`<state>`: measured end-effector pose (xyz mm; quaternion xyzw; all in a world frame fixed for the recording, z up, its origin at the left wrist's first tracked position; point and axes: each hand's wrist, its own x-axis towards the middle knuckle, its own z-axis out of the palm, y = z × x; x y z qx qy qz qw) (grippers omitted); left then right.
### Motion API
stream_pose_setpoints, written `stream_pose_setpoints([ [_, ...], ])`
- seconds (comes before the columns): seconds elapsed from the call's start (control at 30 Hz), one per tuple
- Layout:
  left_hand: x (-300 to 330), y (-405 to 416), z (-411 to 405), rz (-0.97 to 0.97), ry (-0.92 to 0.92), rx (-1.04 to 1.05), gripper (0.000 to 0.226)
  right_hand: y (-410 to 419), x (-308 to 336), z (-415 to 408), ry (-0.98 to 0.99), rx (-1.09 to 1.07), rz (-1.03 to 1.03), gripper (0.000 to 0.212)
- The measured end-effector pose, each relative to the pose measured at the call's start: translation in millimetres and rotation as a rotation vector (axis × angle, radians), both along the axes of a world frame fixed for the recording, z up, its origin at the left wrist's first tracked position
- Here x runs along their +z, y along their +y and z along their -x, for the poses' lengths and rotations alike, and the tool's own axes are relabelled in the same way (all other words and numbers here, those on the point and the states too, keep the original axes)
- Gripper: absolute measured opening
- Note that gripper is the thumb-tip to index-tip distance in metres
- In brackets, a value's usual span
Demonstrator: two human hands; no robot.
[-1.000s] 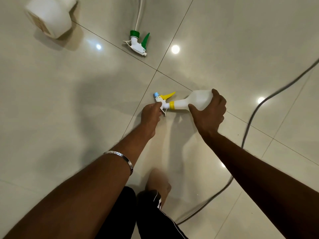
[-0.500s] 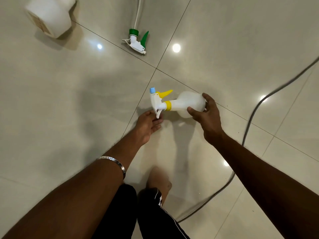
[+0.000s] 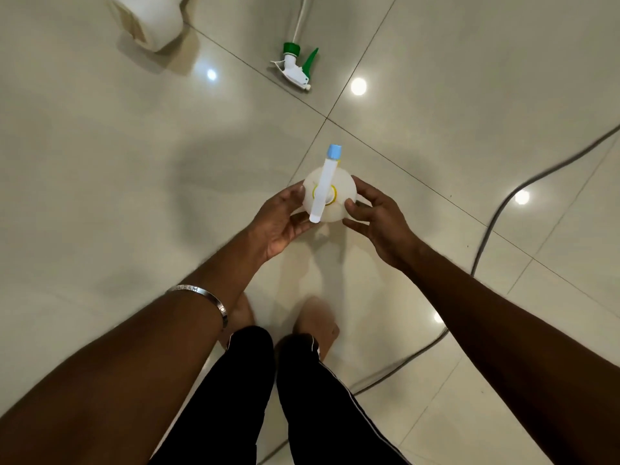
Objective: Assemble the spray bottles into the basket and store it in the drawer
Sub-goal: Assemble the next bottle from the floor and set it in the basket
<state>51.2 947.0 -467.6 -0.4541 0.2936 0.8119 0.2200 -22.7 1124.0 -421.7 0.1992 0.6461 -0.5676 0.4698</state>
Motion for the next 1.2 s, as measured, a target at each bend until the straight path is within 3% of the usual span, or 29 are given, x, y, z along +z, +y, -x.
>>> stream_pose_setpoints([
  [0.17,45,-25,-22,0.102,-0.039,0.088,0.015,-34,39,-13,0.042,0.056,-0.024,0.048],
  [0.4,141,-79,-49,0.255,-0.062,0.200,0.030,-101,126,-22,0.065,0.178,0.020,0.046],
  [0.57,199,-117,-65,0.295,-0.039,0.285,0.012,-148,182,-26,0.097,0.272,0.025,0.046],
  [0.7,230,-149,-82,0.311,-0.010,0.311,0.025,-188,214,-32,0.104,0.342,0.011,0.047],
  [1.2,324,-340,-184,0.389,-0.054,0.541,0.028,-415,302,-100,0.126,0.657,0.065,0.043],
])
